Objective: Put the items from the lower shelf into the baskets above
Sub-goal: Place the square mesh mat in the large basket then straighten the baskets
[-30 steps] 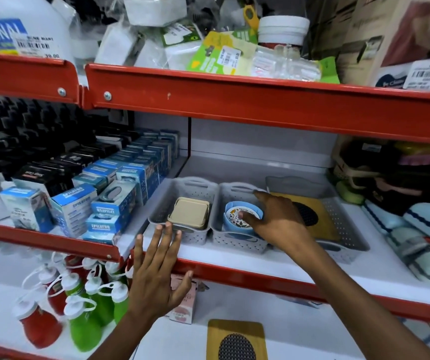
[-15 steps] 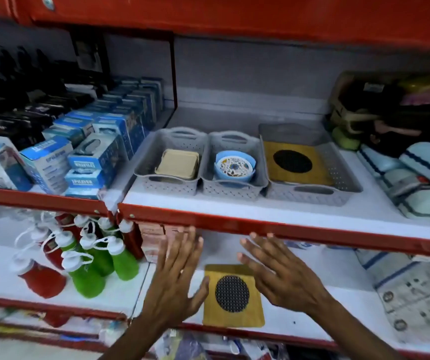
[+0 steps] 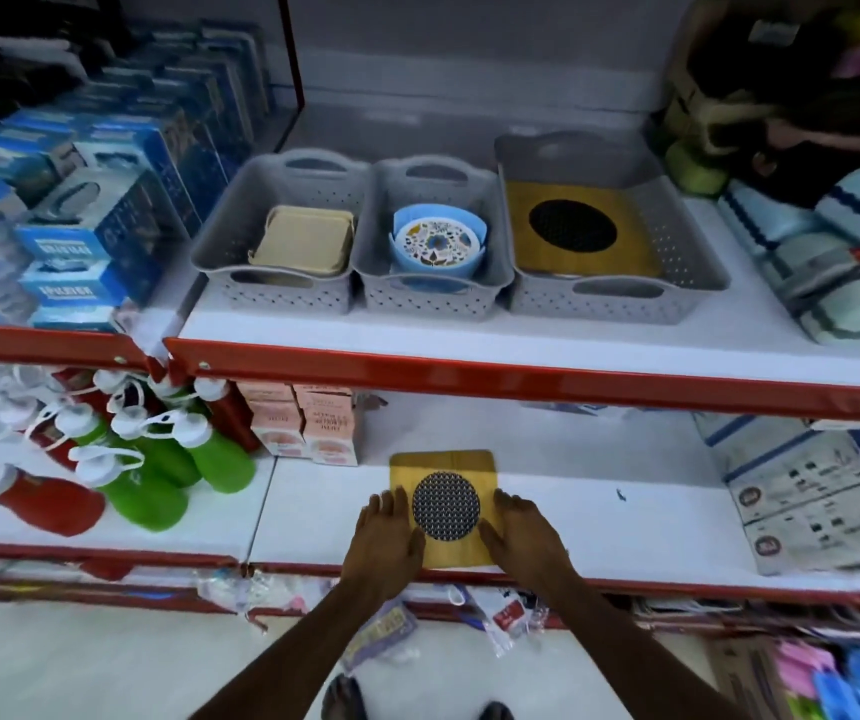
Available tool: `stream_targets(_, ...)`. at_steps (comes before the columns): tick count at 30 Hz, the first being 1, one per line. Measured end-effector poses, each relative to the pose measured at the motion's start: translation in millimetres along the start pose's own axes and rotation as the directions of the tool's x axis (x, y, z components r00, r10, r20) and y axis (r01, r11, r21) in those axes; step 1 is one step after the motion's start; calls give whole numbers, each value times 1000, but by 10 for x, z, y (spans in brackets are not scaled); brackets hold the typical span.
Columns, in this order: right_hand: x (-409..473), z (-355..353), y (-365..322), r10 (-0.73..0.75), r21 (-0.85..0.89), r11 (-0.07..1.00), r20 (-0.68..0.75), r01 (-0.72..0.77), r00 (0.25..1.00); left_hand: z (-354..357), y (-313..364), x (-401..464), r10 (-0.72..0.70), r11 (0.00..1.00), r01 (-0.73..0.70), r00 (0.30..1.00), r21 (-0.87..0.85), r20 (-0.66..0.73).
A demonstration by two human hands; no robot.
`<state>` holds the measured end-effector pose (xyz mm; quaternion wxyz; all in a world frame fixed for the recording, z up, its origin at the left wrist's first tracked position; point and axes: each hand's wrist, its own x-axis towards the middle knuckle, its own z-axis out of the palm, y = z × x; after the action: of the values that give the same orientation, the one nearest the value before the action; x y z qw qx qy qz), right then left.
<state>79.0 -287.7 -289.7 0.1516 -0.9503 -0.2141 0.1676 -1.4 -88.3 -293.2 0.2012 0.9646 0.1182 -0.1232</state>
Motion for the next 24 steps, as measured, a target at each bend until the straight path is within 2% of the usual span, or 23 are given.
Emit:
stream_targets(3, 53, 32, -60, 70, 130, 990, -63, -61, 996, -20, 69, 54, -45, 990, 33, 995, -139, -87)
stream_targets(5, 80, 30, -79, 158, 255, 958, -102, -128, 982, -62, 95, 81, -137, 952, 96, 983, -291, -125)
stream_targets(8, 57, -8, -75, 303, 520, 831, -129, -195, 944, -178, 112, 72, -306, 834, 179, 937, -521, -167)
stream_targets(10, -30, -76, -107, 356, 660, 732, -155, -171, 922, -268, 119, 3, -388, 743, 178, 900, -645, -198)
stream_targets(13, -197, -239, -209, 359, 730, 680, -259, -61, 897, -429, 154, -192, -418, 672, 72, 858, -737, -297)
stream_targets(18, -463, -624, -406, 285, 744, 648, -433, 162, 855, -790, 210, -563, -331, 662, -170, 807, -730, -489)
stream_targets(22, -657, -1143, -626, 240, 720, 599, -578, 349, 780, -1335, 323, -782, -268, 613, -353, 748, -706, -607)
stream_targets(24, -714, -1430, -745, 238, 721, 523, -635, 453, 735, -1673, 423, -841, -243, 549, -438, 731, -712, -638)
